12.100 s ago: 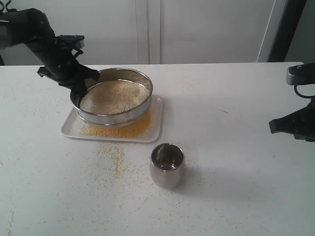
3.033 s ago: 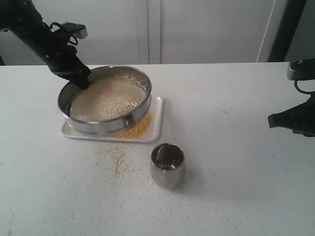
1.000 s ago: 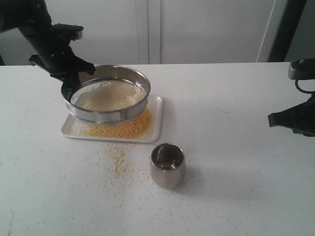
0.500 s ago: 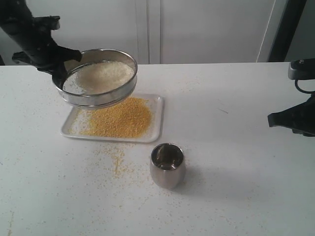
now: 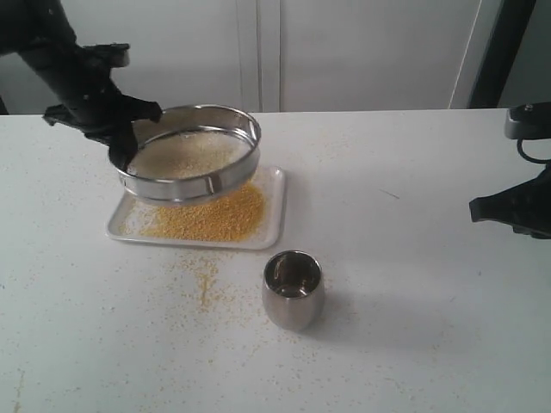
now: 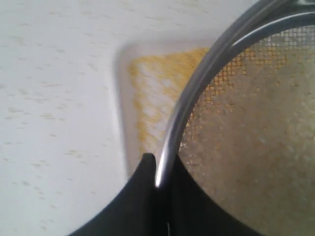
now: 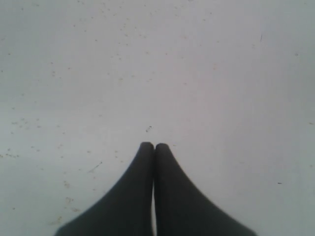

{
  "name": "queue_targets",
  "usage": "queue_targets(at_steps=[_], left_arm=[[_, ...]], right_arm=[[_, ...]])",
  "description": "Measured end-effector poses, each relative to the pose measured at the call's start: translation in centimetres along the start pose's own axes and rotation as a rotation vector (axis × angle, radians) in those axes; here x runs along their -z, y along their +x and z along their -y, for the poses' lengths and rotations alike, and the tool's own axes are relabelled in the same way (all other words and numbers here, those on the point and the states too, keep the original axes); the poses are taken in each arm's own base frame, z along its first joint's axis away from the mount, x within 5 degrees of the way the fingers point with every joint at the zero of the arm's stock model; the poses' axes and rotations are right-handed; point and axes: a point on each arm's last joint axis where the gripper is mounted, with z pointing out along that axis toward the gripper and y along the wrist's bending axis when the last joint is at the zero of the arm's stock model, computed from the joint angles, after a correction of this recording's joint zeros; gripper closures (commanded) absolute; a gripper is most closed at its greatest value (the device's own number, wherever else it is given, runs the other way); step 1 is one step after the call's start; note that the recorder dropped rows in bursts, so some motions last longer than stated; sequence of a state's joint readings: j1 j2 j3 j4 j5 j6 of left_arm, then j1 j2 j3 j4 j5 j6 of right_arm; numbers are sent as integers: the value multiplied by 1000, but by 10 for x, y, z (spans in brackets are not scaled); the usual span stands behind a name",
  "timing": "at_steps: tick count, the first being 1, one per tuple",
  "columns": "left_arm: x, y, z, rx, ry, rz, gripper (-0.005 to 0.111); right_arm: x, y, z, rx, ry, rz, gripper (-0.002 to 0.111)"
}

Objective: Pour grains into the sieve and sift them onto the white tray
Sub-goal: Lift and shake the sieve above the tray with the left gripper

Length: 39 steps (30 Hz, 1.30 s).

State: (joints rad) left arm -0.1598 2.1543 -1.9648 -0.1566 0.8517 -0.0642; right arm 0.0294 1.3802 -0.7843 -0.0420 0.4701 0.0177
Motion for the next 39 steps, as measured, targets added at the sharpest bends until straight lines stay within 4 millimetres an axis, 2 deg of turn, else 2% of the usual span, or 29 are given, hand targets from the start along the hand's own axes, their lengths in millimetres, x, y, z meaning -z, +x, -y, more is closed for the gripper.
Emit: queue_targets(at_steps=[1, 3, 5, 6, 8, 10, 11, 12, 13, 14, 15, 16, 20, 21, 22, 24, 25, 26, 29, 30, 31, 34, 35, 39], left_arm=[[1, -3, -9, 4, -3, 32, 107], [2, -5, -10, -206, 34, 62, 107], [1, -1, -1, -431, 77, 37, 107], [-2, 1, 6, -449, 80, 18, 107], [-4, 1, 8, -261, 34, 15, 107], [-3, -3, 2, -9, 26, 50, 107], [-2, -5, -1, -8, 41, 71, 107], [0, -7, -3, -101, 60, 92, 107], [1, -5, -1, -265, 81, 87, 107], [4, -3, 1, -429, 94, 67, 107], [4, 2, 5, -520, 101, 22, 107], [3, 6, 8, -520, 88, -22, 107], [2, 2, -1, -42, 2, -1, 107], [3, 0, -2, -42, 29, 24, 107], [4, -2, 0, -121, 75, 45, 107], [6, 1, 7, -392, 156, 39, 107], [6, 5, 13, -450, 171, 10, 107], [4, 7, 17, -411, 148, -16, 107], [1, 4, 14, -31, 27, -2, 107], [1, 2, 9, 10, 6, 21, 107], [2, -1, 6, -28, -12, 51, 107], [2, -2, 8, -296, -69, 71, 107], [1, -1, 13, -313, -79, 62, 107], [0, 1, 27, -197, -31, 72, 107]], right_arm=[[0, 0, 0, 0, 0, 2, 108], [0, 0, 0, 0, 0, 2, 108], [0, 0, 0, 0, 0, 2, 108], [0, 0, 0, 0, 0, 2, 108], [0, 0, 0, 0, 0, 2, 108], [0, 0, 0, 0, 0, 2, 108], [0, 0, 0, 0, 0, 2, 108], [0, 0, 0, 0, 0, 2, 108], [0, 0, 0, 0, 0, 2, 108], [0, 0, 0, 0, 0, 2, 108], [0, 0, 0, 0, 0, 2, 108], [0, 0, 0, 0, 0, 2, 108], [0, 0, 0, 0, 0, 2, 108], [0, 0, 0, 0, 0, 2, 108], [0, 0, 0, 0, 0, 2, 108], [0, 0, 0, 0, 0, 2, 108], [0, 0, 0, 0, 0, 2, 108], [0, 0, 0, 0, 0, 2, 108], [0, 0, 0, 0, 0, 2, 108], [0, 0, 0, 0, 0, 2, 108], [0, 0, 0, 0, 0, 4, 108], [0, 0, 0, 0, 0, 4, 108], [0, 0, 0, 0, 0, 4, 108], [0, 0, 0, 0, 0, 4, 108]])
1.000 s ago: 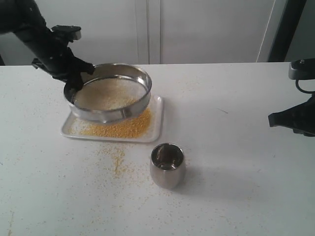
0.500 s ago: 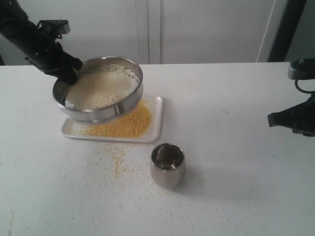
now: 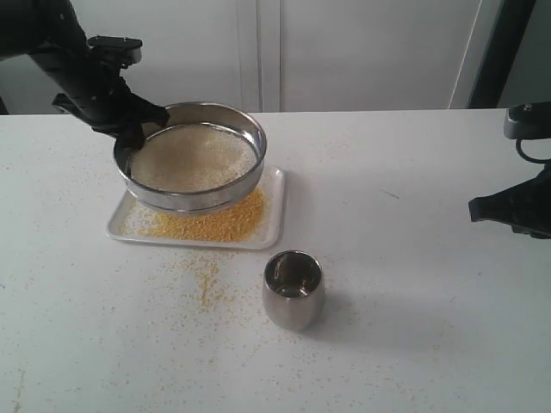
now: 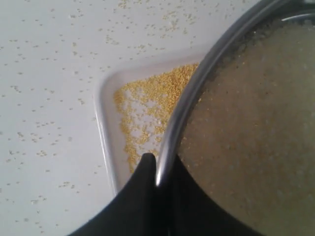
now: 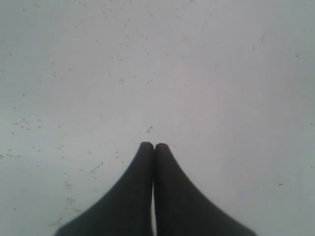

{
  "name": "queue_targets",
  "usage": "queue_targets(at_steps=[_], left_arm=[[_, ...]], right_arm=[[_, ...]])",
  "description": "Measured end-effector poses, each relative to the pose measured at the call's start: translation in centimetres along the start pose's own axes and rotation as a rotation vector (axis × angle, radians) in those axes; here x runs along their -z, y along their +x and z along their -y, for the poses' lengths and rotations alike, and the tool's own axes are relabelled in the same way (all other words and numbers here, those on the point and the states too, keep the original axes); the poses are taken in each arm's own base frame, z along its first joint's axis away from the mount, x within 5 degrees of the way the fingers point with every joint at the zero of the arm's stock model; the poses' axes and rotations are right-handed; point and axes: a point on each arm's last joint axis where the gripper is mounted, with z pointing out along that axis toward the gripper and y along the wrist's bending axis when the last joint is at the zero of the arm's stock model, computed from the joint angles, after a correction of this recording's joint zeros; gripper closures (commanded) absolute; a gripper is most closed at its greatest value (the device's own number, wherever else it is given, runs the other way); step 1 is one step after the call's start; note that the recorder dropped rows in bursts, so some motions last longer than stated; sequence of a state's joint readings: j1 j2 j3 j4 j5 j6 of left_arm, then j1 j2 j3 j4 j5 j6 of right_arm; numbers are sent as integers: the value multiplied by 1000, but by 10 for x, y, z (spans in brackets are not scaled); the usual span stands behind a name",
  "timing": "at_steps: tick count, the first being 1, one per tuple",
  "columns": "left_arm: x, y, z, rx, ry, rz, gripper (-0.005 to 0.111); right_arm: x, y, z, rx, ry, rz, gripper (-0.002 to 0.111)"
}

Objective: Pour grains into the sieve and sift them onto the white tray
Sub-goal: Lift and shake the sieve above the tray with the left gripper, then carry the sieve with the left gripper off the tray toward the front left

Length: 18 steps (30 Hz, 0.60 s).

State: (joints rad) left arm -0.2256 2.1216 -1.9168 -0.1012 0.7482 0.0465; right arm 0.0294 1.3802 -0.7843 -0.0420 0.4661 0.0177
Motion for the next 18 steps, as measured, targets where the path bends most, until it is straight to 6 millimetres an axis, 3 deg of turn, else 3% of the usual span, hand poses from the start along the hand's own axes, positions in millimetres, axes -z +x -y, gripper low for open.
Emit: queue_targets(at_steps=[7, 18], left_arm=[[18, 9, 2, -53, 17, -33, 107], [55, 59, 10, -52, 19, -32, 107]], right_arm=[[0, 0, 0, 0, 0, 0, 108], [0, 0, 0, 0, 0, 0, 108]])
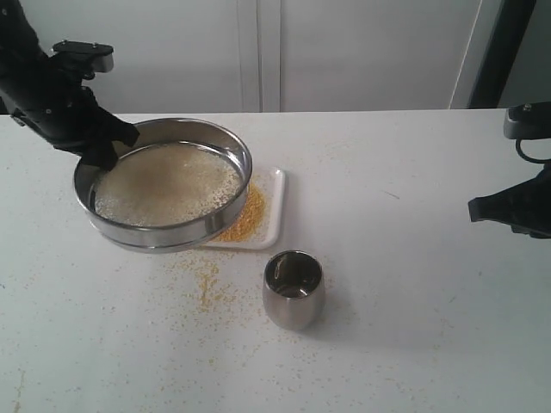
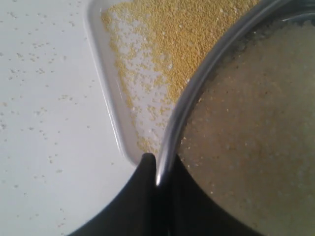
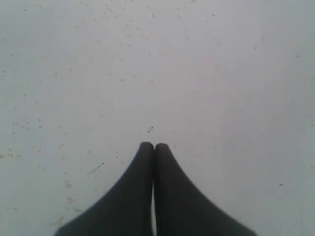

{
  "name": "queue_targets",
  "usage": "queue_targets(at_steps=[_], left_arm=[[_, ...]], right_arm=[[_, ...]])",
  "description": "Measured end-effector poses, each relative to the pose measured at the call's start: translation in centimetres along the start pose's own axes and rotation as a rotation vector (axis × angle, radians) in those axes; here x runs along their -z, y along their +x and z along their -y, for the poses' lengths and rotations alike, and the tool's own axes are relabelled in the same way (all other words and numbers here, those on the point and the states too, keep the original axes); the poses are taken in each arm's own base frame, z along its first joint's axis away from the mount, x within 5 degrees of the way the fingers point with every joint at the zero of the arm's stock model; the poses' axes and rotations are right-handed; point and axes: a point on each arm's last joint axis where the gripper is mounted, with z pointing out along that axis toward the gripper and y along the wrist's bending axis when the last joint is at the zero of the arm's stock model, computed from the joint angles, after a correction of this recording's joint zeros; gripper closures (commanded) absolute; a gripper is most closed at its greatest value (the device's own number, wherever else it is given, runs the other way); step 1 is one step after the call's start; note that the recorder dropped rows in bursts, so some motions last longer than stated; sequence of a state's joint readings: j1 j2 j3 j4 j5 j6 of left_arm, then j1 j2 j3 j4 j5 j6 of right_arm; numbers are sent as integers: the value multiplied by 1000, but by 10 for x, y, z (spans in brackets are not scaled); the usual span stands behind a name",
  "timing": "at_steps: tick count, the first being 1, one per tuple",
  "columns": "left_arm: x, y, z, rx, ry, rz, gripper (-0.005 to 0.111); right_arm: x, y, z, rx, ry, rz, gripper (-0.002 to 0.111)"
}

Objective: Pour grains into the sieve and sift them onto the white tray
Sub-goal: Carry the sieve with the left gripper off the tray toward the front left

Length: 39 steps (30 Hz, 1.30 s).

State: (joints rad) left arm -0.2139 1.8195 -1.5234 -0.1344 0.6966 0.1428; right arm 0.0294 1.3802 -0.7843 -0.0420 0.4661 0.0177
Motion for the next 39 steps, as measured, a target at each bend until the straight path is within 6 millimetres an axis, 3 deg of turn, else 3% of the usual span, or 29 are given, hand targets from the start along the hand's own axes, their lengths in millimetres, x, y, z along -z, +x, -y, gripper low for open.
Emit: queue_targets(at_steps=[9, 20, 30, 39], left_arm=[[31, 59, 9, -96, -100, 221, 107], [37, 126, 19, -86, -131, 264, 107], [62, 153, 26, -86, -163, 376, 107], [61, 170, 32, -66, -106, 247, 107]], right_arm=[[0, 0, 0, 0, 0, 0, 108], [0, 0, 0, 0, 0, 0, 108], [0, 0, 0, 0, 0, 0, 108], [0, 0, 0, 0, 0, 0, 108]])
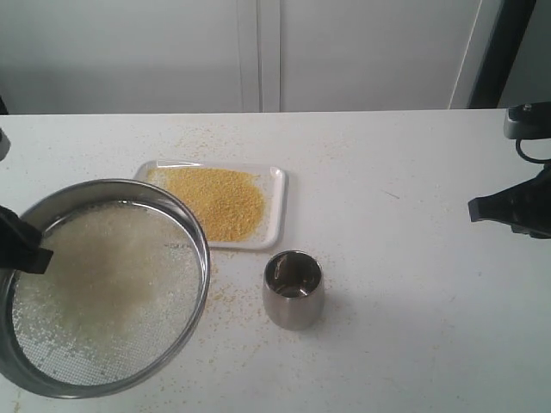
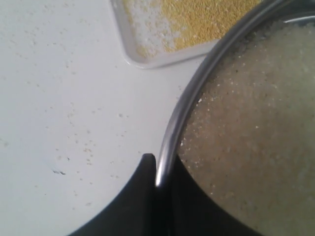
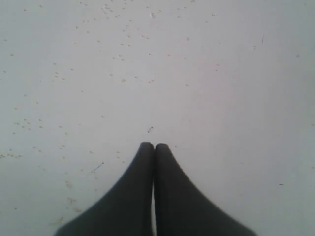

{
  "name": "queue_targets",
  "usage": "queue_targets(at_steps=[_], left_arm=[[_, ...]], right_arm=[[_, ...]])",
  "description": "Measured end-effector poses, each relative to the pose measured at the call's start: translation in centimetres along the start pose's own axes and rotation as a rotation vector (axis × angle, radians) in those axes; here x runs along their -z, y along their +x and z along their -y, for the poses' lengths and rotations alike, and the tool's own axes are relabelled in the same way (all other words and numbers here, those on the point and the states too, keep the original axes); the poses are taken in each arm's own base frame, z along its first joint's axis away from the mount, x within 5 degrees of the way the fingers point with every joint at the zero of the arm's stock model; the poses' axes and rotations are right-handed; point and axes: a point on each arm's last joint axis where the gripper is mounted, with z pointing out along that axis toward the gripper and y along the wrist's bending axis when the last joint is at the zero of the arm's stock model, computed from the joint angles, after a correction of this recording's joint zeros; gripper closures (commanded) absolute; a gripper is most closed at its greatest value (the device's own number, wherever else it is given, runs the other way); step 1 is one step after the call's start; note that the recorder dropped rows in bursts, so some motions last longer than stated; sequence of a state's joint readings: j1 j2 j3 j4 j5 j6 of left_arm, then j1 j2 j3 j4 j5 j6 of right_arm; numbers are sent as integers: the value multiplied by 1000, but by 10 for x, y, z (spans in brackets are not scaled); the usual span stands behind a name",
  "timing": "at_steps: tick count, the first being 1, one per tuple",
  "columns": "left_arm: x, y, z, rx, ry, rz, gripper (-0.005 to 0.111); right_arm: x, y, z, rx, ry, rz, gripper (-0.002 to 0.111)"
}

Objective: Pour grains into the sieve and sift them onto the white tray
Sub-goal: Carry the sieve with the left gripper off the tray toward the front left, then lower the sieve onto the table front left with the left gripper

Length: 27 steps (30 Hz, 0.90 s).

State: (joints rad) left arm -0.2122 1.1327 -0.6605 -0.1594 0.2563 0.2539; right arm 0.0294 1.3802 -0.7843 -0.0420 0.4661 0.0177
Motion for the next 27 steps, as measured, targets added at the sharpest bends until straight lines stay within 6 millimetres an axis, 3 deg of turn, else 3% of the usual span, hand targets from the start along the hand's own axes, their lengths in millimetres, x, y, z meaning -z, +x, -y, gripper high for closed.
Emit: queue_targets(at_steps=[6, 12, 19, 27], left_arm=[[0, -11, 1, 49, 61, -166, 107], [-21, -13, -5, 111, 55, -335, 107], [-44, -19, -9, 254, 10, -281, 107], [-66, -14, -10, 291, 14, -328, 107]], right_arm=[[0, 0, 0, 0, 0, 0, 108], [0, 0, 0, 0, 0, 0, 108], [0, 0, 0, 0, 0, 0, 108], [0, 0, 0, 0, 0, 0, 108]])
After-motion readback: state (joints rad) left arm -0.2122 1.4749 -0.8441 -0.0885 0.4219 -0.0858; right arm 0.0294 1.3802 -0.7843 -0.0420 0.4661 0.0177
